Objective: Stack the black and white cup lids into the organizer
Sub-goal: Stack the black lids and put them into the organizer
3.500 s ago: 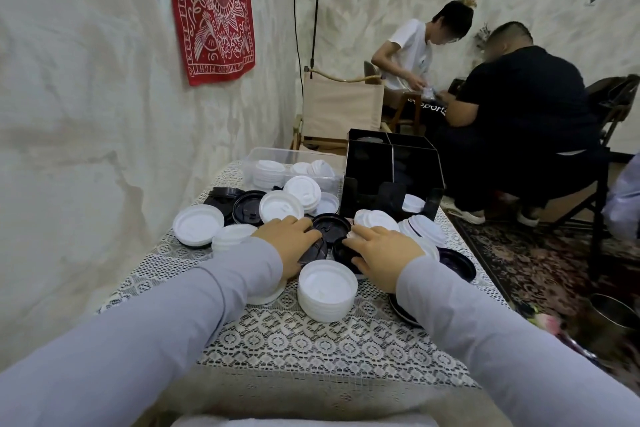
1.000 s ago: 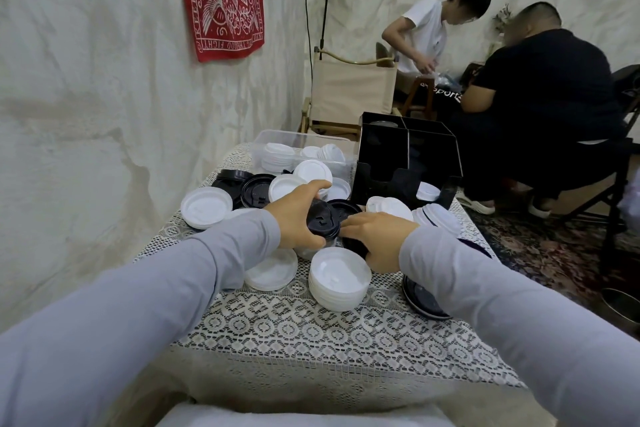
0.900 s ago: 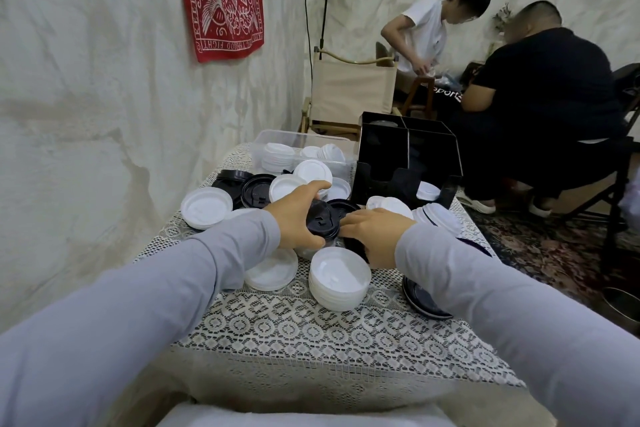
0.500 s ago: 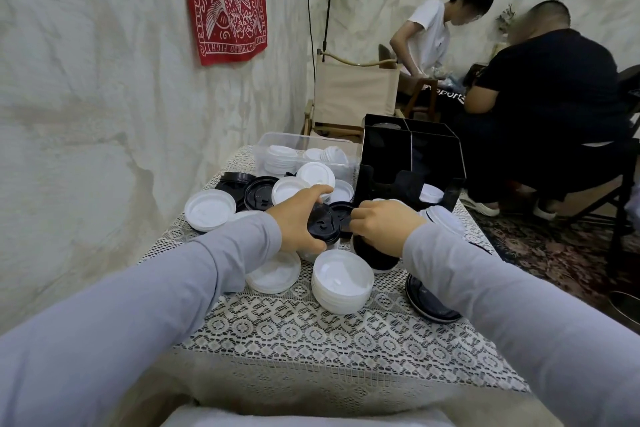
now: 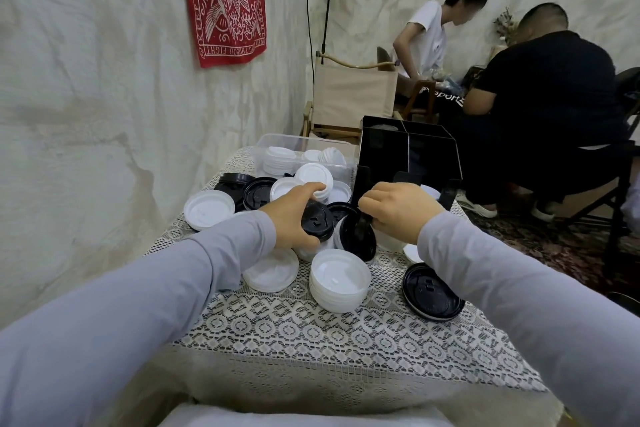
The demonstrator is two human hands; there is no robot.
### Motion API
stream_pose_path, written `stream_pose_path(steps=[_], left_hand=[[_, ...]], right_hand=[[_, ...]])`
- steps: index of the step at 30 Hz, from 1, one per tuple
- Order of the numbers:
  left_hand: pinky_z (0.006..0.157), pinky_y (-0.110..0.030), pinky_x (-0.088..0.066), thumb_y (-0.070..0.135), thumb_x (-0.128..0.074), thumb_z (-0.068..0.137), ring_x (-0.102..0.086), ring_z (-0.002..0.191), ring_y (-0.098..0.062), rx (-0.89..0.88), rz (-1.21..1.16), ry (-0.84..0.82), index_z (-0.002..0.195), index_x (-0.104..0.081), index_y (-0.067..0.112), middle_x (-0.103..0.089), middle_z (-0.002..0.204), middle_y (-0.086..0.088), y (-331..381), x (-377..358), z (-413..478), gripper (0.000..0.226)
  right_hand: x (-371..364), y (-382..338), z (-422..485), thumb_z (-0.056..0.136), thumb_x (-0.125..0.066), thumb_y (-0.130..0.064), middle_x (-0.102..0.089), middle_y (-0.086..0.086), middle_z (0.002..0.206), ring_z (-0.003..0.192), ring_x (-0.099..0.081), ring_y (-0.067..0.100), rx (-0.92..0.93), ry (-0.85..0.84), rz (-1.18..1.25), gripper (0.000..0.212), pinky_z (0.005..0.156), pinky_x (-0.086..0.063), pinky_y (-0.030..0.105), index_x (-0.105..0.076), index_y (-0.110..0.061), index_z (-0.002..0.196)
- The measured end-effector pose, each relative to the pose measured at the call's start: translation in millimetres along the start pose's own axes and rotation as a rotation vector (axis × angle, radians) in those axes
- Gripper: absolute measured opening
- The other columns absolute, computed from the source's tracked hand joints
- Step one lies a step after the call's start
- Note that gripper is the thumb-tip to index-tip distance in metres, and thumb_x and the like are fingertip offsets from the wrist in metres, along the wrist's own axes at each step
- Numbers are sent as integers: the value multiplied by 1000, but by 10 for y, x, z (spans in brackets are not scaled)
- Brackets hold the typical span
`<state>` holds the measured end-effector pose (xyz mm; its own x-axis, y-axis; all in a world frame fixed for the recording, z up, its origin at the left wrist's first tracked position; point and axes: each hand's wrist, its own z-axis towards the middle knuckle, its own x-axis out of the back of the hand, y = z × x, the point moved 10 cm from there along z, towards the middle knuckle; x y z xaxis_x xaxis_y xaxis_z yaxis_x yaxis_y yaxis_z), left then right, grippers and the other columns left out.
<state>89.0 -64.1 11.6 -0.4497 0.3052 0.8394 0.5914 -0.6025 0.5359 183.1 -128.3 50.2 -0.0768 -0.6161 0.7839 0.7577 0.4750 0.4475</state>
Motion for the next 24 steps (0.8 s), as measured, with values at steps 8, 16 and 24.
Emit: stream_pose_path(steps=[8,16,24], left_hand=[[102,-29,-37,19,-75,71,-42,124,-20,-15,18,36,145,-22,22,-39,137,-2,14,76,-37,91],[103,-25,-33,20,-75,72,-39,127,-18,-12,18,36,146,-21,21,-37,139,-2,-6,75,-58,91],[104,-28,-34,23,-77,72,-41,124,-18,-17,0,23,145,-21,23,-39,136,-1,36,-18,-35,93]], right_hand=[[257,-101,-164,72,-50,-17,-57,4,67,53,-52,23,-42,258,-20,16,38,-39,29,-37,-16,82],[1,-185,-553,80,-50,-25,-61,4,84,59,-55,19,-30,97,113,16,36,-35,23,-40,-16,88],[-111,-294,-634,79,-50,-36,-60,0,89,67,-58,21,12,-92,229,21,46,-49,29,-46,-20,93]])
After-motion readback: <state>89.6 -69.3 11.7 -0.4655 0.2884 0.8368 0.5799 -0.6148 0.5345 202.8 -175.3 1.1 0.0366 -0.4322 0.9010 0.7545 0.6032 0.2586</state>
